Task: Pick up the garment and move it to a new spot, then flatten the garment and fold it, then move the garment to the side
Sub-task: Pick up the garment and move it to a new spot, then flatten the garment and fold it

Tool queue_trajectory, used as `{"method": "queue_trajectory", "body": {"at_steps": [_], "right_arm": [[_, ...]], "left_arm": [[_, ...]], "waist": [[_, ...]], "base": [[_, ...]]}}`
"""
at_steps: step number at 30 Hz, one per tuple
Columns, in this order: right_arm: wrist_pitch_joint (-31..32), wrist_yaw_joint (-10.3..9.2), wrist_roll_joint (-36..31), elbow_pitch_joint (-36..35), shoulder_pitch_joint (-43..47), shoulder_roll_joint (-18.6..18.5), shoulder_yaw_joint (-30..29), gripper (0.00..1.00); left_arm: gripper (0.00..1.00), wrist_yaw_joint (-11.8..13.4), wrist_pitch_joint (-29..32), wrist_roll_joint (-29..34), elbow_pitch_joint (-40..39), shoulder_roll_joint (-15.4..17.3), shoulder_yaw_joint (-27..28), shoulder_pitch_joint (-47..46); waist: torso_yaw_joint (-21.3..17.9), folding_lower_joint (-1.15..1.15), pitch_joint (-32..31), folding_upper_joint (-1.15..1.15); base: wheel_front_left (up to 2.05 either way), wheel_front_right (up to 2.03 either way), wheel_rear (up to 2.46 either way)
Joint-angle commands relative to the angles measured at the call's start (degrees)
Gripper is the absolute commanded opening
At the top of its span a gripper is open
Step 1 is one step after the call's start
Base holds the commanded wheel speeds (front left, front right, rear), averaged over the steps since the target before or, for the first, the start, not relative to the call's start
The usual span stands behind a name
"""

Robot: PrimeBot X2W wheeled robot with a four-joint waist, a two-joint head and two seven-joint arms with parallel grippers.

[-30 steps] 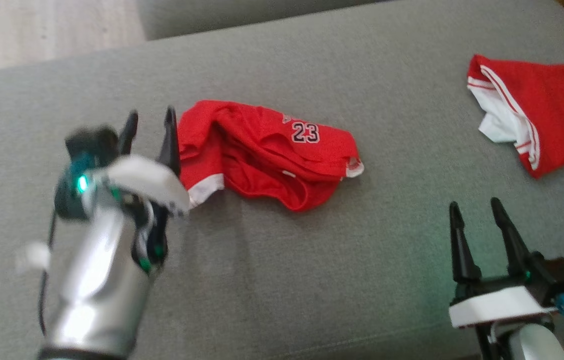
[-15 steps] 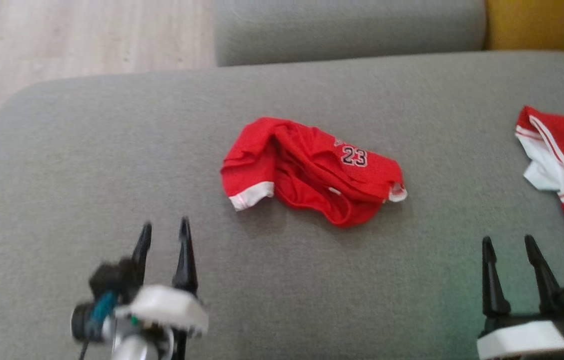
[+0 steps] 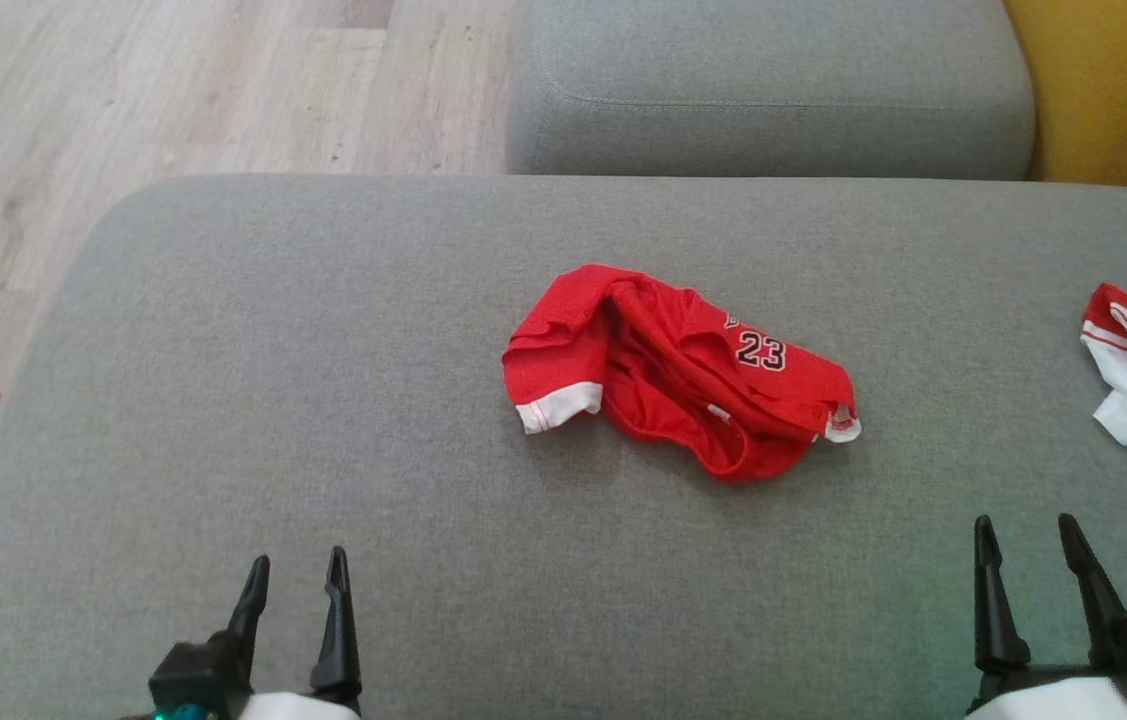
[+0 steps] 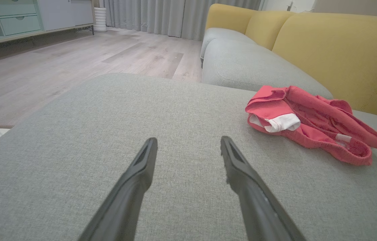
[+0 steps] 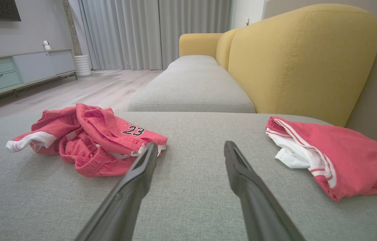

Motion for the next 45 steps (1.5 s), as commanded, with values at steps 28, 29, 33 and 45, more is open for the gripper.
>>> {"method": "queue_trajectory", "body": {"at_steps": [28,29,33,45], "right_arm": [[-0.6,0.43,-0.7,-0.6,-4.2,-0.5,4.2,1.0],[-0.6,0.43,-0.8,-0.7,-4.5,-0.5,4.5,1.0],[-0.6,0.43,-0.8,-1.0,-5.8,-0.5,5.3,1.0],[-0.6,0.43,-0.7,-0.2,-8.0,-0.5,7.2,1.0]], "left_arm": [[1.0,-1.2,-0.7,-15.5,0.7,-0.5,-4.7,-11.2],[1.0,-0.8,-0.3,-17.6,2.2,-0.5,-5.8,-13.2],[1.0,1.1,3.6,-27.0,8.3,-0.5,-9.9,-22.3],[1.0,4.1,12.5,-46.4,29.5,-0.5,-15.6,-39.5]], "waist": [[-2.2,0.0,3.0,0.0],[-2.6,0.0,3.5,0.0],[-4.7,0.0,5.2,0.0],[-9.8,0.0,9.1,0.0]], "base": [[0.0,0.0,0.0],[0.0,0.0,0.0],[0.0,0.0,0.0],[0.0,0.0,0.0]]}}
